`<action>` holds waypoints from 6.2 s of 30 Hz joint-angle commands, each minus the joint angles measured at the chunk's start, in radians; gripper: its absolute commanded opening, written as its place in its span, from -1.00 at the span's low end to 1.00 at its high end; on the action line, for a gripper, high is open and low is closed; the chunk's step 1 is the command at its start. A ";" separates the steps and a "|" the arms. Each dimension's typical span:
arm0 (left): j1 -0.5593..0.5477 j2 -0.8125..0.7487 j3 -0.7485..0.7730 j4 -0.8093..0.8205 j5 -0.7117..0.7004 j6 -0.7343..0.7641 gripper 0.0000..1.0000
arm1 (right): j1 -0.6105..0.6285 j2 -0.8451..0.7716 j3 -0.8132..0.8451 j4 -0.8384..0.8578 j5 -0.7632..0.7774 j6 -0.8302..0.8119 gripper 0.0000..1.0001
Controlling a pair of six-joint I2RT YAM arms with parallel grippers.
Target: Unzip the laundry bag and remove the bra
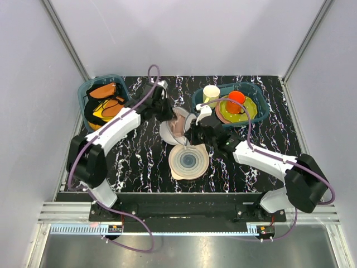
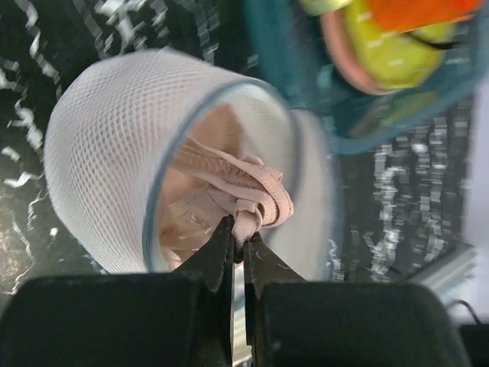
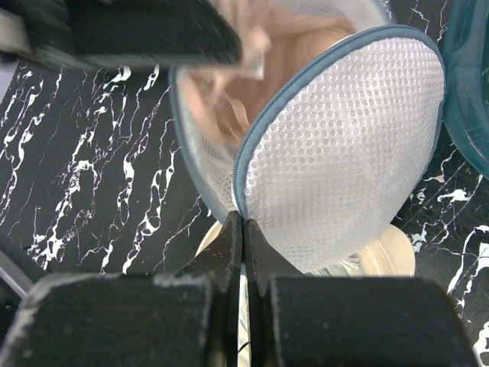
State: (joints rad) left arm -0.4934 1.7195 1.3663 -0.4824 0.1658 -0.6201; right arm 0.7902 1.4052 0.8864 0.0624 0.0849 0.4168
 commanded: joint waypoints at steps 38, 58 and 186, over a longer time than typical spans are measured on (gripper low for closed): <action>0.397 -0.308 -0.168 0.633 0.514 -0.484 -1.00 | 0.004 -0.051 0.095 -0.015 -0.043 0.031 -1.00; 0.223 -0.357 -0.030 0.557 0.537 -0.437 -1.00 | -0.051 0.160 0.326 -0.095 -0.117 0.123 -1.00; 0.710 -0.040 0.051 0.314 -0.084 0.009 0.60 | -0.083 0.037 0.132 -0.072 -0.120 0.096 -1.00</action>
State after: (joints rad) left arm 0.2317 1.8641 1.3808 -0.1551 0.1005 -0.6498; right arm 0.7170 1.4788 1.0252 -0.0490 -0.0433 0.5201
